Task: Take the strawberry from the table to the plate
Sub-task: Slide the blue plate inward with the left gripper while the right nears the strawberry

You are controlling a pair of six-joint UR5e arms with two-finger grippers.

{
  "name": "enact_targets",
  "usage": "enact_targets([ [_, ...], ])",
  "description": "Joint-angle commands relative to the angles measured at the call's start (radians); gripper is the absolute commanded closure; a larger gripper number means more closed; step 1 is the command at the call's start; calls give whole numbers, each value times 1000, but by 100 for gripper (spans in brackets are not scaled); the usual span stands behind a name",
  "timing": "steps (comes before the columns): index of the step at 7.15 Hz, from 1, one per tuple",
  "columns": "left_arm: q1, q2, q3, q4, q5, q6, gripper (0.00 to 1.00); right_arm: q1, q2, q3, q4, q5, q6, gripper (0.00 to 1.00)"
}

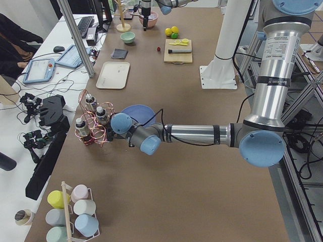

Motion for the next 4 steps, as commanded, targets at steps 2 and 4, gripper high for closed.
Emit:
enact_targets([
  [2,215,-78,-182,0,112,-379,100,-65,-3,-3,55,-39,3,0],
  [4,418,-149,-239,-4,299,-584,100,-91,-6,0,55,-40,43,0],
])
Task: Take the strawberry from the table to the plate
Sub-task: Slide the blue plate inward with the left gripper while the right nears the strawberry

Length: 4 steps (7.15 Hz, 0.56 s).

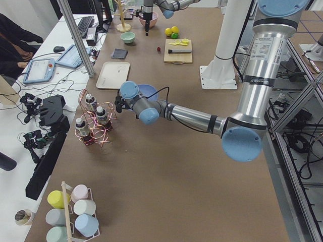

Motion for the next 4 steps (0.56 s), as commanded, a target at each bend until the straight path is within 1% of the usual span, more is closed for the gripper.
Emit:
enact_targets([
  [1,183,-91,-38,-1,158,-201,100,-38,2,0,1,-12,32,0],
  [2,228,-133,-39,2,204,-261,100,-81,4,-2,1,-59,41,0],
  [4,282,-183,-39,4,261,-335,100,-135,-3,-17,1,-83,41,0],
])
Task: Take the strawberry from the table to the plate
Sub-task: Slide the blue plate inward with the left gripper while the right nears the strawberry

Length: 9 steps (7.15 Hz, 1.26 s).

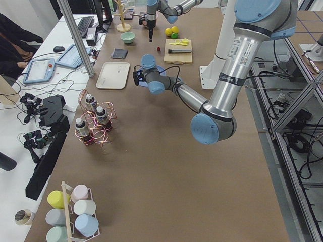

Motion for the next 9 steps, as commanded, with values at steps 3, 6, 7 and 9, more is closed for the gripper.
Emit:
enact_targets([
  [3,120,-51,-1,3,147,-64,100,-111,-12,-59,0,-93,22,0],
  [6,144,-59,-1,3,172,-93,100,-128,-18,-44,0,-90,77,0],
  [7,144,-57,-1,3,172,-93,100,-133,-21,-43,0,-90,85,1],
  [9,192,-57,5,3,237,-93,100,-141,-24,-47,0,-92,85,2],
])
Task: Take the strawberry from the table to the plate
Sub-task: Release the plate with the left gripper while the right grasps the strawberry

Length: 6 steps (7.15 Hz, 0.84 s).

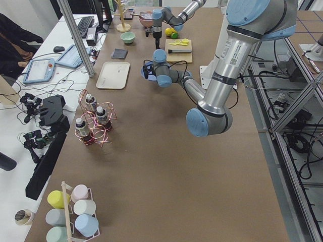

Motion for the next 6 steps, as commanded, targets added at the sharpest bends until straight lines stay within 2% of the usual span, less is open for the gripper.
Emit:
enact_targets([
  [1,70,2,6,0,79,0,100,-4,-2,-1,0,0,2,2],
  [2,82,6,7,-2,87,-2,100,-4,-4,0,0,0,2,2],
  [4,143,14,13,-5,162,-3,100,-4,-5,-1,0,-1,2,3],
  [5,148,12,15,-5,162,-3,100,-4,-7,-3,0,0,2,3],
  [6,148,15,16,-8,165,-9,10,-4,-5,-5,0,-1,2,4],
])
